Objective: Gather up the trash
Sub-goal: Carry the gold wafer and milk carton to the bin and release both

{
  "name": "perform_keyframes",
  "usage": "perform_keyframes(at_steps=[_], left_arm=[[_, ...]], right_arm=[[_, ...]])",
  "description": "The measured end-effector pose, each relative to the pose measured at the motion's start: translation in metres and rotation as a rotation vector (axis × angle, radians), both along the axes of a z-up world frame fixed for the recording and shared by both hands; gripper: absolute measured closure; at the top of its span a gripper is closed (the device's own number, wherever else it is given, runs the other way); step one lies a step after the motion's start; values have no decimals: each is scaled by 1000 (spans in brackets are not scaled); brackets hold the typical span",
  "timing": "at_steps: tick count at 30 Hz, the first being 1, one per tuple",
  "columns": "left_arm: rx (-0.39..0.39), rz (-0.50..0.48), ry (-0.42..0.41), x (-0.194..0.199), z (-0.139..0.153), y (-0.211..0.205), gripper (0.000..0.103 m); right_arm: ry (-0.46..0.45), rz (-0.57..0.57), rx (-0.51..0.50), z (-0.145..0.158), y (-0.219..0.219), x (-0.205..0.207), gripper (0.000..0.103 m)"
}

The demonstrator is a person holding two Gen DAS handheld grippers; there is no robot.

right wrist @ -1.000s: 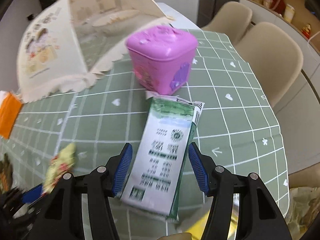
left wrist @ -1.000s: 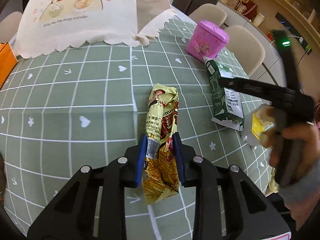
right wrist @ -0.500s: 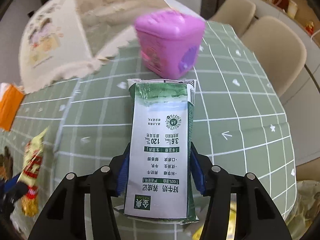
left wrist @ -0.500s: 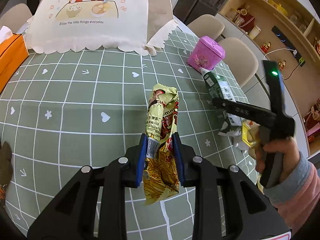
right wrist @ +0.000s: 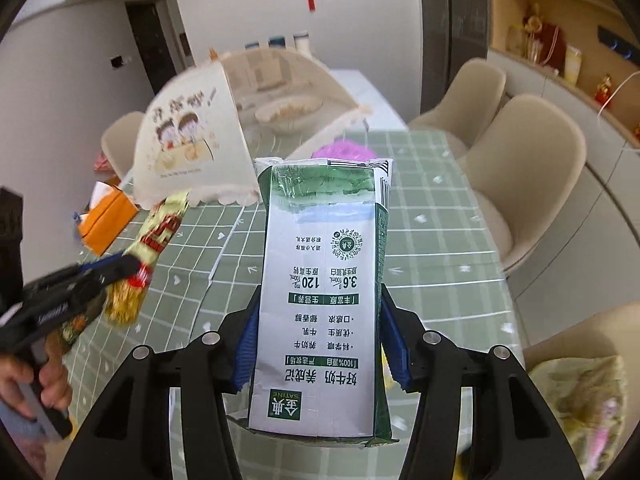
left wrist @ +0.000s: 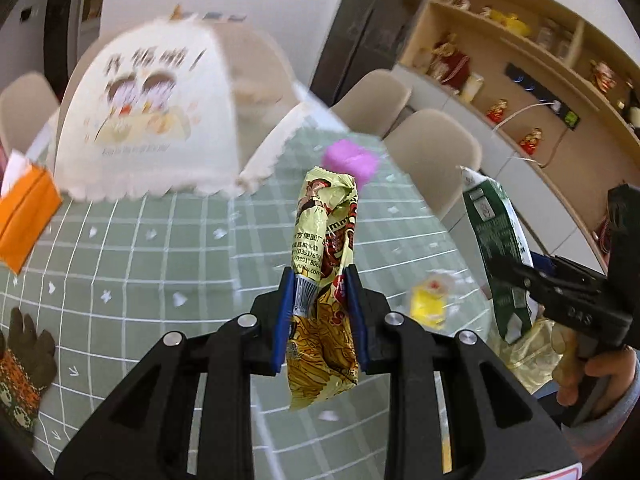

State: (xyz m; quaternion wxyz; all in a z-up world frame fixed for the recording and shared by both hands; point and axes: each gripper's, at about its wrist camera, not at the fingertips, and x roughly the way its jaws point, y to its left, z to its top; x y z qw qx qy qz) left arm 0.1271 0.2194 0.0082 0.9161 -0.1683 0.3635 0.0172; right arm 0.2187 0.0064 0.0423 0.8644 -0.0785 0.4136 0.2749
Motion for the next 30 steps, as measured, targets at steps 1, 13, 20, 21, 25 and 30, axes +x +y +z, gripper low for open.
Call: perform_keyframes(at_steps=[1,13,20,21,25,30], left_arm=[[7,-8,-15,-1,7,-12,79],[-9,-173,-97,-11,40,-245,79],[-116,-271,-17,-14,18,-358,79],[-122,-286,-4,-11,16,-371,79],[-119,-333,39,3,9,-409,79],[-84,-402,81,35,3,-442,79]], right_arm=[[0,0,0,0,0,0,53],[-122,-100,-15,51,-231,-69,53],[-148,-163,-43,55,-337,-98,53],[-144,-172,-35,53,-347,-99,53],[-140,-206,-14,46,-381,-98,53],[-141,-299,-9,38,-423,-89,53]])
